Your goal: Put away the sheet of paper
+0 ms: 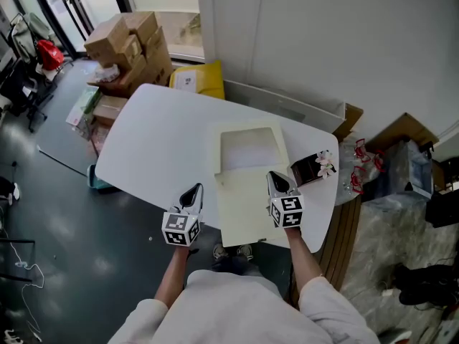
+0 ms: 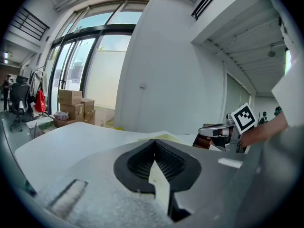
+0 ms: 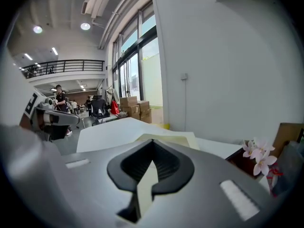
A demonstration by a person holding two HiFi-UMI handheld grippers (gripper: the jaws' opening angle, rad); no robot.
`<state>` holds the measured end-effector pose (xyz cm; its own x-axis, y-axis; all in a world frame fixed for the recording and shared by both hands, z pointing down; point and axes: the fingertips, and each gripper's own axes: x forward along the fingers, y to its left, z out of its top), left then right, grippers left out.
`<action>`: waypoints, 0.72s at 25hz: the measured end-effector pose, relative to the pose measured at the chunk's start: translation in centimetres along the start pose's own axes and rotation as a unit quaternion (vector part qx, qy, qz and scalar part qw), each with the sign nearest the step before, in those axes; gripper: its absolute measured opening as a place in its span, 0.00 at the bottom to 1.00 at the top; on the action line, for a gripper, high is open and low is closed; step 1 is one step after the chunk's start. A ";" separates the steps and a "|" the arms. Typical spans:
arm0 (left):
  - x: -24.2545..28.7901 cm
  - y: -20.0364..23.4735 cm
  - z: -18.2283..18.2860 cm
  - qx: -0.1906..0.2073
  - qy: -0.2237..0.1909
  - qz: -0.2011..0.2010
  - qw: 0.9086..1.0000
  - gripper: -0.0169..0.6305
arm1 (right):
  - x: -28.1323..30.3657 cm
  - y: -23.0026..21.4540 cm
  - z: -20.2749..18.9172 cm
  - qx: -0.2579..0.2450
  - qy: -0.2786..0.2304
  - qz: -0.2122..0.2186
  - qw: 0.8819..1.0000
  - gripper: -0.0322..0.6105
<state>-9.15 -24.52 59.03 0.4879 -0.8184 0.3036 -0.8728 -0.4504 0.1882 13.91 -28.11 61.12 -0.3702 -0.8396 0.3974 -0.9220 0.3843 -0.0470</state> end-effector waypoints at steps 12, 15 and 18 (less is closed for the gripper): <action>-0.5 -1.6 4.3 0.027 -0.042 -0.006 0.999 0.03 | -4.9 0.4 4.2 -0.024 -0.057 -0.021 0.998 0.05; -0.8 -1.7 5.1 0.031 -0.050 -0.005 0.998 0.03 | -6.0 0.7 4.8 -0.023 -0.067 -0.024 0.997 0.05; -1.1 -1.9 5.6 0.035 -0.056 -0.004 0.998 0.03 | -7.0 1.0 5.1 -0.025 -0.073 -0.025 0.997 0.05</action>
<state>-8.11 -24.76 53.10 0.4930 -0.8480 0.1944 -0.8699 -0.4773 0.1240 14.99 -23.78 53.59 -0.3390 -0.9041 0.2603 -0.9346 0.3554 0.0171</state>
